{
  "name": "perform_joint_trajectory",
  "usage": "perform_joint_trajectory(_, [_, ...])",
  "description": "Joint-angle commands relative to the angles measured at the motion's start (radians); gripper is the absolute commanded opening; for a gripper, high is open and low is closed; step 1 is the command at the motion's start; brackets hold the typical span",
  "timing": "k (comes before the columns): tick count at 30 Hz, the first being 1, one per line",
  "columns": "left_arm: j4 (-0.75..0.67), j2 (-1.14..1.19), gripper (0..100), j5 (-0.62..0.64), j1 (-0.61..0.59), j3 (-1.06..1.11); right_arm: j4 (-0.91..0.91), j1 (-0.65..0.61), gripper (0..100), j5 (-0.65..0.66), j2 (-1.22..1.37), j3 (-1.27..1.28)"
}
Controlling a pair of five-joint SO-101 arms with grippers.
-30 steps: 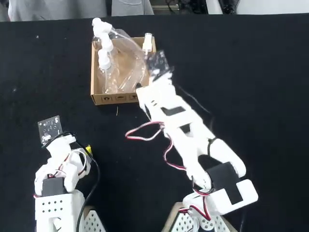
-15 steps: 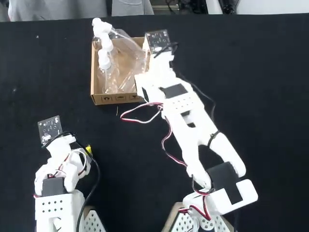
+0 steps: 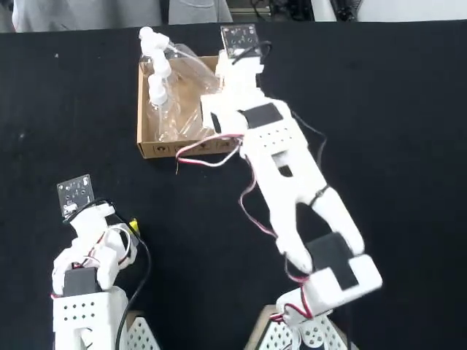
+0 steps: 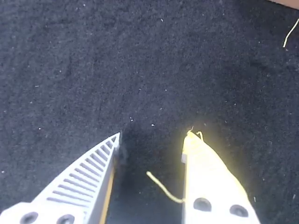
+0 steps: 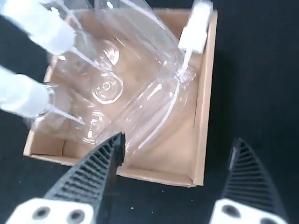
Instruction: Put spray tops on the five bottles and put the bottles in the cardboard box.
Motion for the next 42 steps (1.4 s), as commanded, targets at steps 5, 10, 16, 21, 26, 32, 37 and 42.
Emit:
perform_joint_trajectory(5, [0.005, -0.012, 20, -0.002, -0.008, 0.027, 0.144, -0.034, 30.0, -0.104, 0.130, -0.314])
perform_joint_trajectory(10, [0.005, -0.012, 20, -0.002, -0.008, 0.027, 0.207, -0.041, 30.0, -0.144, 0.219, -0.444])
perform_joint_trajectory(16, [0.005, -0.012, 20, -0.002, -0.008, 0.027, 0.253, -0.058, 23.7, -0.219, 0.338, -0.565])
perform_joint_trajectory(21, [0.005, -0.012, 20, -0.002, -0.008, 0.027, 0.252, -0.060, 22.1, -0.282, 0.427, -0.645])
perform_joint_trajectory(26, [0.005, -0.012, 20, -0.002, -0.008, 0.027, 0.252, -0.060, 22.1, -0.324, 0.512, -0.720])
perform_joint_trajectory(32, [0.005, -0.012, 20, -0.002, -0.008, 0.027, 0.249, -0.060, 22.4, -0.333, 0.602, -0.794])
perform_joint_trajectory(37, [0.005, -0.012, 20, -0.002, -0.008, 0.027, 0.249, -0.058, 23.0, -0.333, 0.680, -0.857])
perform_joint_trajectory(42, [0.005, -0.012, 20, -0.002, -0.008, 0.027, 0.249, -0.054, 23.0, -0.333, 0.756, -0.931])
